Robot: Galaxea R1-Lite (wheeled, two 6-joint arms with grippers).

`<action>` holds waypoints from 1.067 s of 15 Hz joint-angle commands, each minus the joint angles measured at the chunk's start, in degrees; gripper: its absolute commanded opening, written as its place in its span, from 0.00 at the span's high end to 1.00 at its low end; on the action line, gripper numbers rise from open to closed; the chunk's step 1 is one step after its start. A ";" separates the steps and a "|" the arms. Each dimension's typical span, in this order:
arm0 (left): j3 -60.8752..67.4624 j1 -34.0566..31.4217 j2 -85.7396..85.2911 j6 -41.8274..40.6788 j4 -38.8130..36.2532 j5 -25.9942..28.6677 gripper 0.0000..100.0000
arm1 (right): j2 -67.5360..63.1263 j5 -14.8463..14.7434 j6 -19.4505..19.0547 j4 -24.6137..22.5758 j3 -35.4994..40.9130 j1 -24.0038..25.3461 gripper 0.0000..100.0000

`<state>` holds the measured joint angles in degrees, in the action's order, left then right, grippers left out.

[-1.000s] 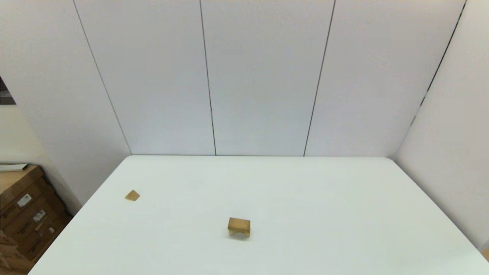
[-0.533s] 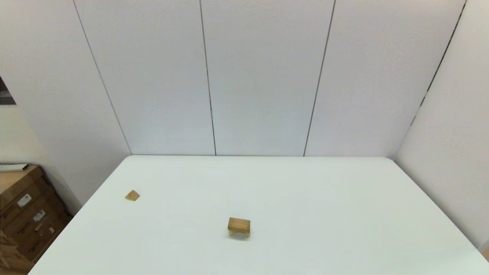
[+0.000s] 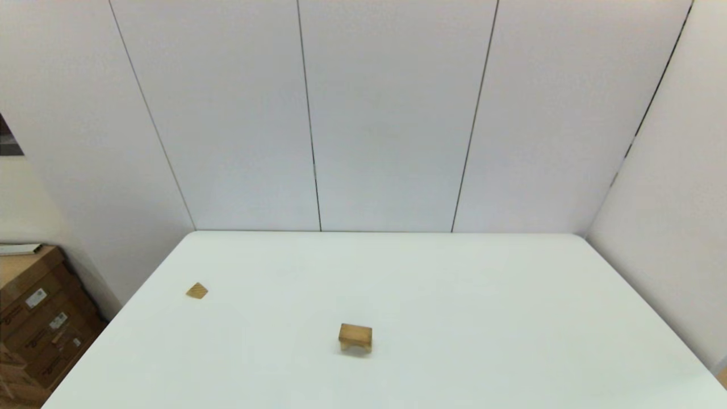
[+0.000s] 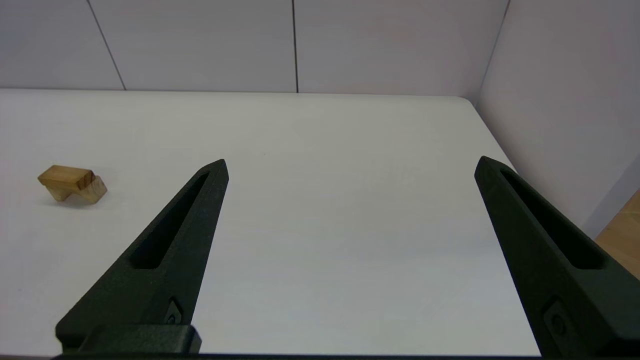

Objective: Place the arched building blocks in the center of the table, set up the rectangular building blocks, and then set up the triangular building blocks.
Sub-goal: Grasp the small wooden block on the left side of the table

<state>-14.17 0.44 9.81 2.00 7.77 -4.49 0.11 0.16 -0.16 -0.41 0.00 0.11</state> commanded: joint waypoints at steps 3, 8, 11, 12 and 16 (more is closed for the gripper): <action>-16.77 0.00 50.57 30.17 0.23 -3.07 0.00 | -0.02 0.02 -0.02 -0.02 0.00 -0.02 0.00; -27.41 -0.09 72.98 44.67 -0.12 -3.07 0.00 | -0.02 0.02 -0.02 -0.02 0.00 0.07 0.00; -33.38 -0.61 82.12 51.09 0.50 -3.78 0.00 | -0.02 0.02 -0.02 -0.02 0.00 0.07 0.00; -35.32 -0.79 85.46 52.84 0.94 -5.18 0.00 | -0.02 0.02 0.07 -0.02 0.00 0.07 0.00; -42.70 -2.11 94.95 56.45 3.48 -6.06 0.00 | -0.02 0.02 -0.02 -0.02 0.00 -0.02 0.00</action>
<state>-51.90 -0.79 96.16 55.85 9.20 -10.17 0.10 0.16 -0.11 -0.41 0.00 0.11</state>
